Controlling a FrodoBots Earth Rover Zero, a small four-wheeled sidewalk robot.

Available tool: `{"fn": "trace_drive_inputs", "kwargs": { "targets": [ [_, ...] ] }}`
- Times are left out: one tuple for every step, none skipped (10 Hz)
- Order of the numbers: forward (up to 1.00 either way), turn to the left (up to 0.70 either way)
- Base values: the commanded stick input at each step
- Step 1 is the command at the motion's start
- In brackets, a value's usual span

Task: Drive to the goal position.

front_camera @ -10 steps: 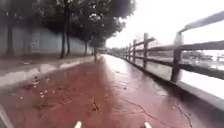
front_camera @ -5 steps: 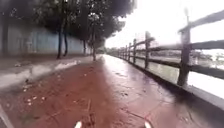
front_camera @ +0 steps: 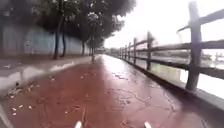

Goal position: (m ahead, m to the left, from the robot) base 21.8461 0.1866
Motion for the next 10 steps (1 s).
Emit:
{"fn": "trace_drive_inputs", "kwargs": {
  "targets": [
    [0.5, 0.0],
    [0.5, 0.0],
    [0.5, 0.0],
    [0.5, 0.5],
    [0.5, 0.06],
    [0.5, 0.0],
    [0.5, 0.0],
    [0.5, 0.0],
    [0.5, 0.0],
    [0.5, 0.0]
  ]
}}
